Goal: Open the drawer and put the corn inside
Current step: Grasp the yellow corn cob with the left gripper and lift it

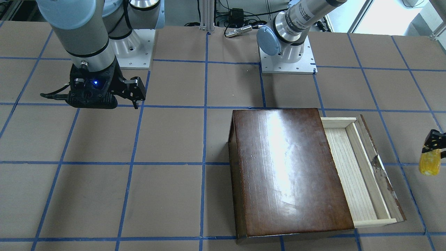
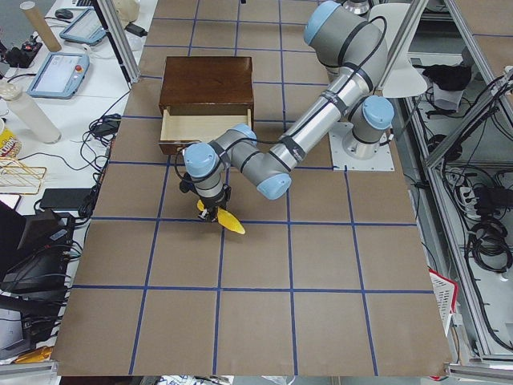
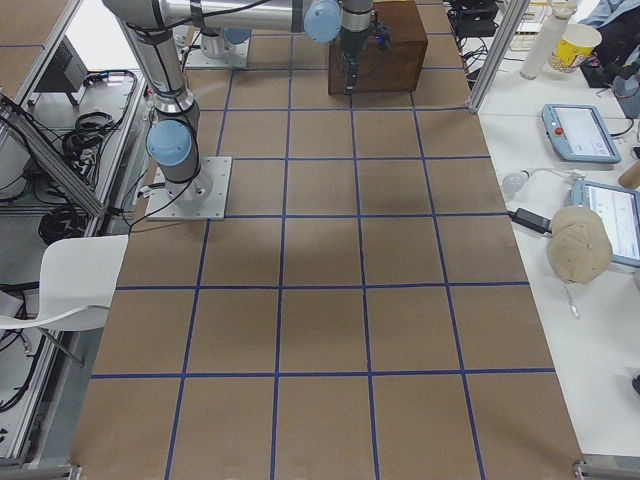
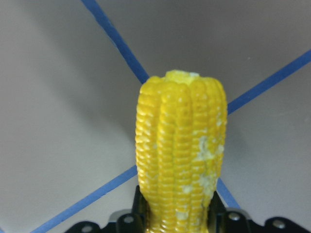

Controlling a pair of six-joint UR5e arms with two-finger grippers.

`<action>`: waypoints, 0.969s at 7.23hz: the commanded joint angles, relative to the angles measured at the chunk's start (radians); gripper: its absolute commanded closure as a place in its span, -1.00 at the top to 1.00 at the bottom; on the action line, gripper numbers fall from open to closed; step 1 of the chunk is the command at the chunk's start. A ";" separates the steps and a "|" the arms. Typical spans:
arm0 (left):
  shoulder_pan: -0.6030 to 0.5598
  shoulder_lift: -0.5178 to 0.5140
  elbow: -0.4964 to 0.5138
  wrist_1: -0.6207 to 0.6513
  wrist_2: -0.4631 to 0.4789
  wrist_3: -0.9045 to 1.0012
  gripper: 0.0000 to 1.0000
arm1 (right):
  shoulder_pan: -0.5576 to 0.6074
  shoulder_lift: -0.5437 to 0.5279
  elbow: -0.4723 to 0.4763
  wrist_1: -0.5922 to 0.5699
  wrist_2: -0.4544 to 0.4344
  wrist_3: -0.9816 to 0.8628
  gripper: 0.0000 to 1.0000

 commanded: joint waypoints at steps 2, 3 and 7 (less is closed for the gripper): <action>-0.120 0.078 0.153 -0.197 -0.006 -0.305 -1.00 | 0.000 0.000 0.000 0.000 0.002 0.000 1.00; -0.160 0.109 0.175 -0.246 -0.006 -0.389 -1.00 | 0.000 0.000 0.000 0.001 0.003 0.000 1.00; -0.330 0.154 0.167 -0.328 -0.048 -0.773 -1.00 | 0.000 0.001 0.000 0.001 0.003 0.000 1.00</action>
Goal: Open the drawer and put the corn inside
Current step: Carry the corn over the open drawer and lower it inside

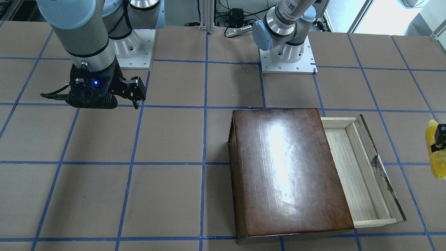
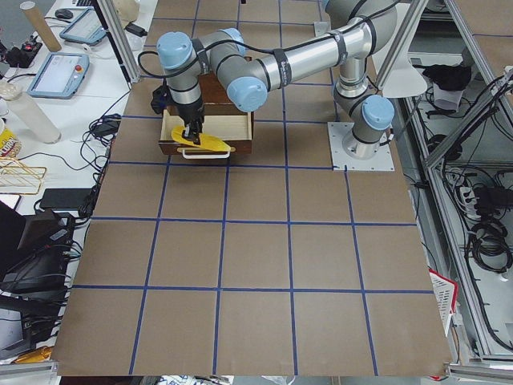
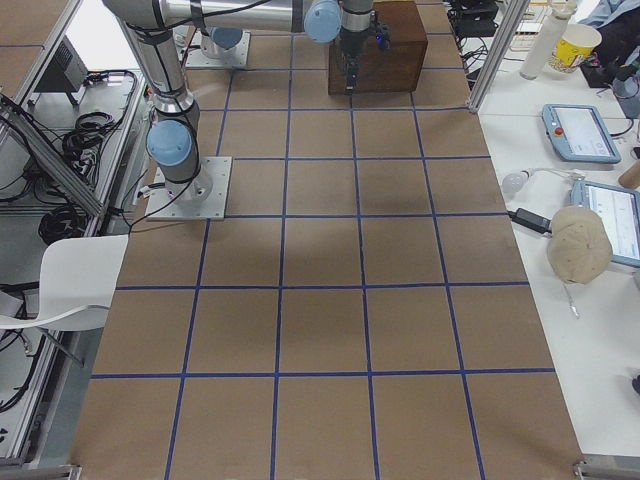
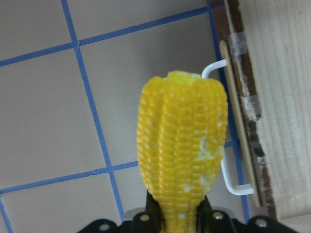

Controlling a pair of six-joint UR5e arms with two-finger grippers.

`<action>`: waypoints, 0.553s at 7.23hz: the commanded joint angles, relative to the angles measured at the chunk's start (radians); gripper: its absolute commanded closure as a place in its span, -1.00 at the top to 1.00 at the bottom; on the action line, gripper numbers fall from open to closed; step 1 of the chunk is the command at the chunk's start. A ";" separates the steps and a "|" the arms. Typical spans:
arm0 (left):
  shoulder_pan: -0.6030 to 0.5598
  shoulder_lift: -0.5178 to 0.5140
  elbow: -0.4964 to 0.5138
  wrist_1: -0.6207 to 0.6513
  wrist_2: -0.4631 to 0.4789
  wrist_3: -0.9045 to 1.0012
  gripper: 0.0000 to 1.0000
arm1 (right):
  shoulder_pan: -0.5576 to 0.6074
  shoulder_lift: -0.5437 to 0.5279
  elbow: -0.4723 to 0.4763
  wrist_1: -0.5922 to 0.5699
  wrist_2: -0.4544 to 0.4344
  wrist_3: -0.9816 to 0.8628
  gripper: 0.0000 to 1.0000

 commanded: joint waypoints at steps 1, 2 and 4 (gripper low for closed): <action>-0.096 -0.014 -0.010 -0.013 -0.004 -0.206 -1.00 | 0.000 0.000 0.000 -0.001 -0.001 0.000 1.00; -0.110 -0.022 -0.044 -0.013 -0.007 -0.210 -1.00 | 0.000 -0.001 0.000 0.000 -0.001 0.000 1.00; -0.112 -0.040 -0.122 0.053 -0.029 -0.237 -1.00 | 0.000 0.000 0.000 0.000 -0.001 0.000 1.00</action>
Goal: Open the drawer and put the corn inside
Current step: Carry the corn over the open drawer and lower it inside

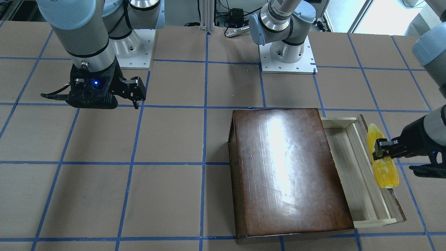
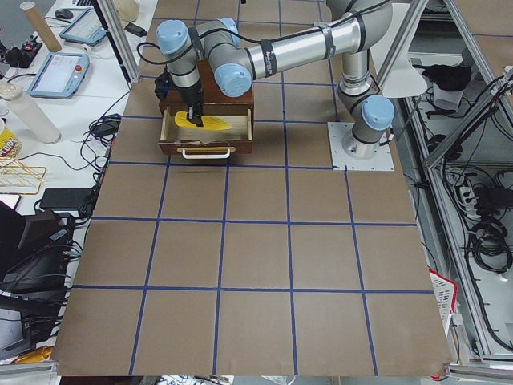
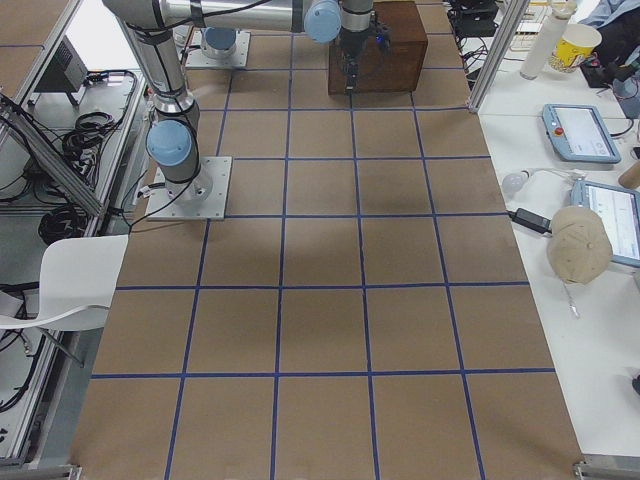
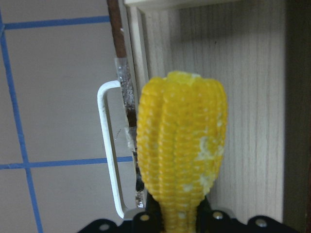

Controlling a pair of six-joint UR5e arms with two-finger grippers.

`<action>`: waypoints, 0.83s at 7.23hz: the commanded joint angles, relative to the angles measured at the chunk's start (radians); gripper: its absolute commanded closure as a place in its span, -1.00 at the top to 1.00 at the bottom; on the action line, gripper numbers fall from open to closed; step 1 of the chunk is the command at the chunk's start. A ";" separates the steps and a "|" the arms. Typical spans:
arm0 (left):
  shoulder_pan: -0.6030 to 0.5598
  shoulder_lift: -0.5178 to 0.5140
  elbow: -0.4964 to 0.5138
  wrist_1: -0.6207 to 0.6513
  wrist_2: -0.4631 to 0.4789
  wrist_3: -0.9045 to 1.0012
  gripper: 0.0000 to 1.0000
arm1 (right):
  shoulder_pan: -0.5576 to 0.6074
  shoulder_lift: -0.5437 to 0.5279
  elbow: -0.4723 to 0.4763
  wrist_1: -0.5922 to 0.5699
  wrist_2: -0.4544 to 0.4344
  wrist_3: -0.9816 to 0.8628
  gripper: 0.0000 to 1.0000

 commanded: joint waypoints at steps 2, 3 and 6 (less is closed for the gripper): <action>-0.005 -0.026 -0.065 0.049 -0.073 -0.032 -1.00 | 0.000 0.000 0.000 0.000 -0.001 0.000 1.00; -0.005 -0.035 -0.068 0.076 -0.076 -0.031 -1.00 | 0.000 -0.001 0.000 0.000 -0.001 0.000 1.00; -0.006 -0.054 -0.065 0.093 -0.079 -0.031 -0.57 | 0.000 -0.001 0.000 0.000 -0.002 0.000 1.00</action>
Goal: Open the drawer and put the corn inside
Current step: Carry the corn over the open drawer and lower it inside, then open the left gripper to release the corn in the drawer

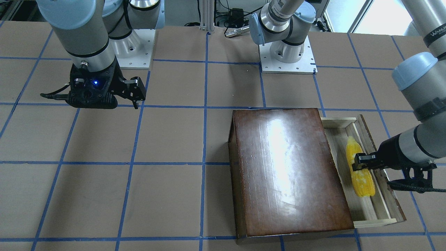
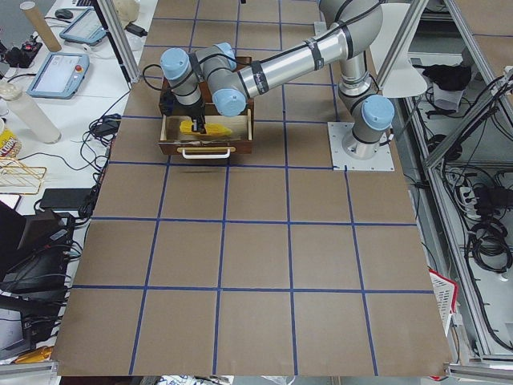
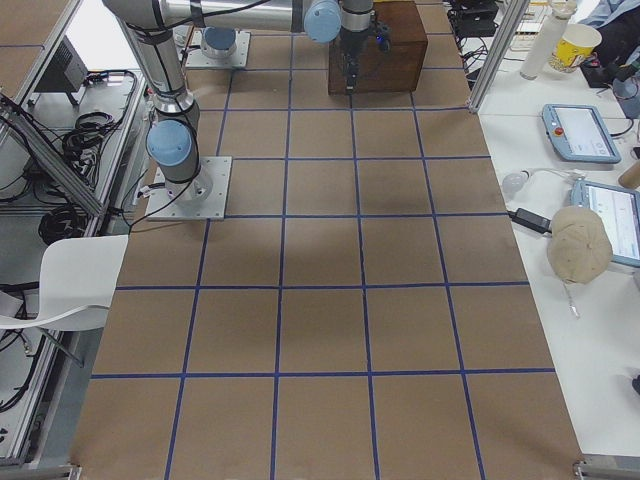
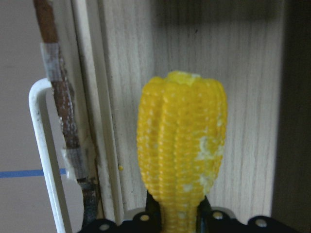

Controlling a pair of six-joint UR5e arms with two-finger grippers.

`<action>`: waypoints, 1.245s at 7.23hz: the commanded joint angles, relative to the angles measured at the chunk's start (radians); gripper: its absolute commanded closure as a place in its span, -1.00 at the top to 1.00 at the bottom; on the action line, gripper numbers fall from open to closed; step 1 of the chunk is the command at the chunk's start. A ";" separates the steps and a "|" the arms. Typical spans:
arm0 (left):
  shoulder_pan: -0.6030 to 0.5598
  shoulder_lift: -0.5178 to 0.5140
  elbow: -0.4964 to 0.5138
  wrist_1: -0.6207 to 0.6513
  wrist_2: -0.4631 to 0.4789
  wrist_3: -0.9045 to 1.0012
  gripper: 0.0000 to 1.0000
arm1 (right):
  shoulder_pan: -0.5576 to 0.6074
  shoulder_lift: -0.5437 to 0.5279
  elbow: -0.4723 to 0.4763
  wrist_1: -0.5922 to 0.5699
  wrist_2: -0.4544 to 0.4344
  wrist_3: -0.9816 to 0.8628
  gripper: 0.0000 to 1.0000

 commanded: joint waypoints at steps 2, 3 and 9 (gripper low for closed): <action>-0.003 -0.005 0.002 0.004 -0.003 0.000 0.39 | 0.000 -0.001 0.000 0.001 0.000 0.000 1.00; -0.003 0.004 0.006 0.004 -0.017 -0.003 0.74 | 0.000 0.001 0.000 0.001 0.000 0.000 1.00; -0.033 0.097 0.123 -0.194 -0.069 -0.014 1.00 | 0.000 0.001 0.000 0.001 0.000 0.000 1.00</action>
